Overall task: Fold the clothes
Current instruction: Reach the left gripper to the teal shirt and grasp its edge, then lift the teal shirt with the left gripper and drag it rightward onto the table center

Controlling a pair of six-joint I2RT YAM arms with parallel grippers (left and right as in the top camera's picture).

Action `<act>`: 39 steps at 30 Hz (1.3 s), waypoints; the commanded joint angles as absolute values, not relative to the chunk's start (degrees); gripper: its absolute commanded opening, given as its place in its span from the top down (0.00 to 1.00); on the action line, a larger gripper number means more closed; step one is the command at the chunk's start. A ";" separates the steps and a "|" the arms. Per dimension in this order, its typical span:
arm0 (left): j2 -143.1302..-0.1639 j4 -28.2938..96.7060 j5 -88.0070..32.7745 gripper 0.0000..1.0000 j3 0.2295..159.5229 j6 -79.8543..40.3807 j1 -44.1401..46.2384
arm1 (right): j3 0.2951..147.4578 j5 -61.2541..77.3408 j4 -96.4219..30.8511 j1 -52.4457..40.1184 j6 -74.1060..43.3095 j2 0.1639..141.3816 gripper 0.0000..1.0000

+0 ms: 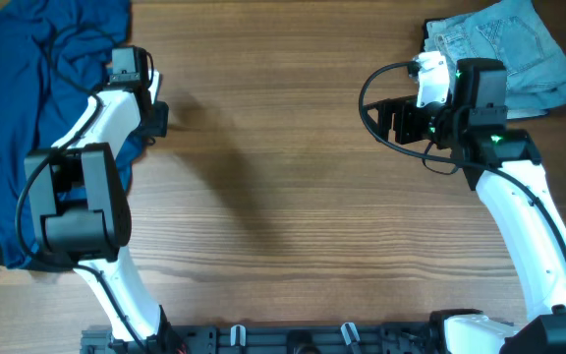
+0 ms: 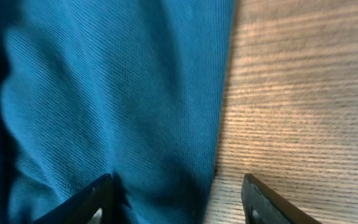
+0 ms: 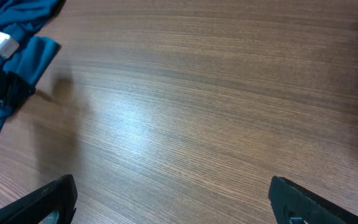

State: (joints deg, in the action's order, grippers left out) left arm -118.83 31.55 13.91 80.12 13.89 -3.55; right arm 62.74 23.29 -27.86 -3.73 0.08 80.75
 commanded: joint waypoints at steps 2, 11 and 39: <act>-121.32 33.36 14.85 0.51 81.38 14.81 -3.53 | 63.99 22.72 -27.77 -3.97 -0.19 81.28 0.00; -121.16 33.82 14.90 0.96 81.41 14.63 -3.46 | 63.99 22.74 -27.75 -3.97 -0.21 81.28 0.01; -104.51 28.23 7.09 0.96 106.76 4.95 22.61 | 64.01 22.33 -29.12 -1.80 -14.74 81.28 0.02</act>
State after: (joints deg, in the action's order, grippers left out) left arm -105.84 30.44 9.06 104.84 5.85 19.00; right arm 62.74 23.27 -28.40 -3.46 -10.87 80.75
